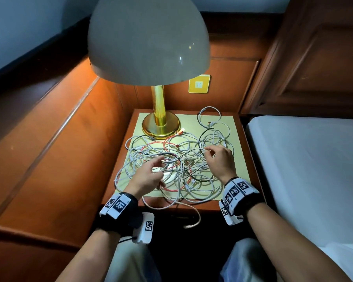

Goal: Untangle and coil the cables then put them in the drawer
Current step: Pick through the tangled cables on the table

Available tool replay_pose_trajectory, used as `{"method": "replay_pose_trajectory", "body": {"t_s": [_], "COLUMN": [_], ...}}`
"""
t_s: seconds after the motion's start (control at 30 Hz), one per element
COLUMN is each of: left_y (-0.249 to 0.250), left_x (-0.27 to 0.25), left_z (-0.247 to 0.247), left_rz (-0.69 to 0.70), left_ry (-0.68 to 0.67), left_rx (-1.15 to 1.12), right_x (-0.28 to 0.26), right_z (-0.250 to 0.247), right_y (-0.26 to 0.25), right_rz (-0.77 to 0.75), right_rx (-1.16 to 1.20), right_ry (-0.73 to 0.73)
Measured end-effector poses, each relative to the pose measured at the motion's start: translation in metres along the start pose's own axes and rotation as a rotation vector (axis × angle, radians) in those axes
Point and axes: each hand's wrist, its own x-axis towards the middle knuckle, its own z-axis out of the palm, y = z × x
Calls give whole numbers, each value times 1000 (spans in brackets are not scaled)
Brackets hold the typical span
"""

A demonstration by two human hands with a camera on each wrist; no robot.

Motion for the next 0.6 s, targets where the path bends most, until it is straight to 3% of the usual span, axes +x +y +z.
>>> {"method": "replay_pose_trajectory", "body": {"t_s": [0.1, 0.17, 0.37, 0.47, 0.6], "left_y": [1, 0, -4, -8, -7], "left_x": [-8, -9, -8, -4, 3], "left_z": [0, 0, 1, 1, 3], "left_rz": [14, 7, -71, -80, 33], "left_ry": [-122, -121, 54, 108, 232], "left_rx": [-9, -29, -315, -251, -146], "right_x": [2, 4, 5, 0, -8], "right_z": [1, 2, 4, 3, 4], "right_y": [-4, -5, 1, 2, 3], "right_rz": [-5, 5, 58, 48, 19], "right_rx": [23, 36, 14, -6, -42], "right_ry": [32, 46, 17, -10, -28]}}
